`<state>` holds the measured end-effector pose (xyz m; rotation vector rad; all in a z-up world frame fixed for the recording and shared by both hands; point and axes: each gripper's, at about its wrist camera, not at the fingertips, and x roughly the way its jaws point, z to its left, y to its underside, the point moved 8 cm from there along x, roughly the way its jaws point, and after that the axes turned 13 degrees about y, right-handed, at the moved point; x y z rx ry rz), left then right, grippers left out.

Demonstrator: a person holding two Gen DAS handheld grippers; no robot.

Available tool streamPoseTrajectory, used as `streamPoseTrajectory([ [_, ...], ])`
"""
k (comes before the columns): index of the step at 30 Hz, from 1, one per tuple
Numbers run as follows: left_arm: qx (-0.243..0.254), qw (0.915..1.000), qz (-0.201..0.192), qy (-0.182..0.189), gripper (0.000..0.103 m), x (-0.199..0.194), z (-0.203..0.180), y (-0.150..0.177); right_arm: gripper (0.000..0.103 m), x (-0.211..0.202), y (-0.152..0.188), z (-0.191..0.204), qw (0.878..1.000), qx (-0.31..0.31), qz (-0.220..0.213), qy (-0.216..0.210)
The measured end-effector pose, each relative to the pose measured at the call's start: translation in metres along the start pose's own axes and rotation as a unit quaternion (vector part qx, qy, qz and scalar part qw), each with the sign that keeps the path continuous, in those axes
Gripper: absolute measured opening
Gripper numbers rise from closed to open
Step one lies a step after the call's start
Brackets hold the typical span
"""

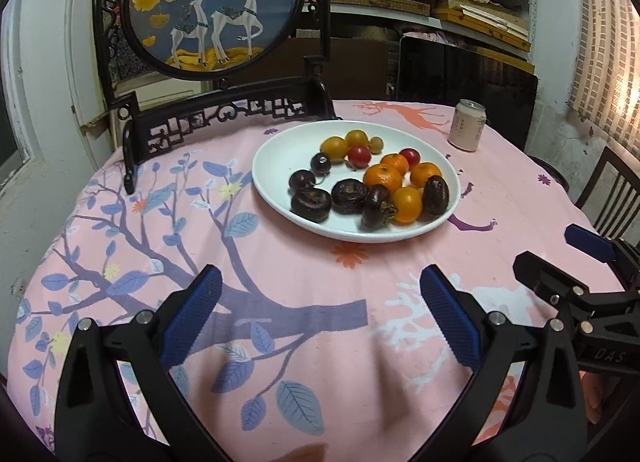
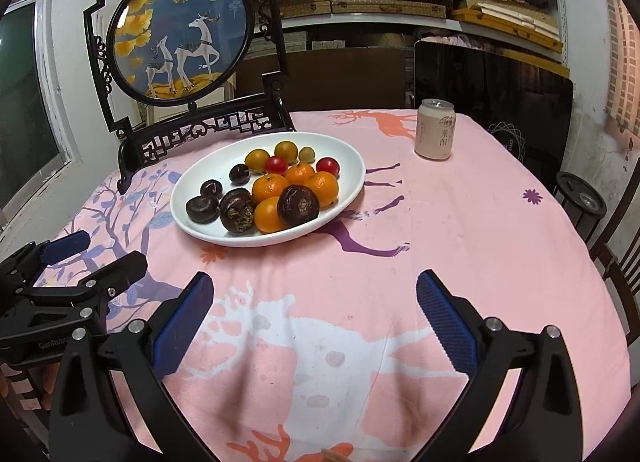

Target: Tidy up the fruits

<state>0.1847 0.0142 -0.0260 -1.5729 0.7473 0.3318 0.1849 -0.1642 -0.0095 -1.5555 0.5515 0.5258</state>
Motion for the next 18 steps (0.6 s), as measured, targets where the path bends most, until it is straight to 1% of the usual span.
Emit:
streamPoseTrajectory([
  [3, -0.004, 1.0000, 0.002, 0.004, 0.101, 0.0012, 0.0006, 0.0013, 0.101, 0.0007, 0.0007, 0.0005, 1.000, 0.000, 0.003, -0.002],
  [9, 0.015, 0.9996, -0.008, -0.024, 0.101, -0.0015, 0.0002, 0.0008, 0.101, 0.0013, 0.0013, 0.0010, 1.000, -0.001, 0.005, -0.002],
  [18, 0.017, 0.9997, -0.001, -0.018, 0.101, 0.0009, -0.0022, 0.0004, 0.102, 0.0016, 0.0024, 0.0016, 1.000, 0.000, 0.009, -0.004],
])
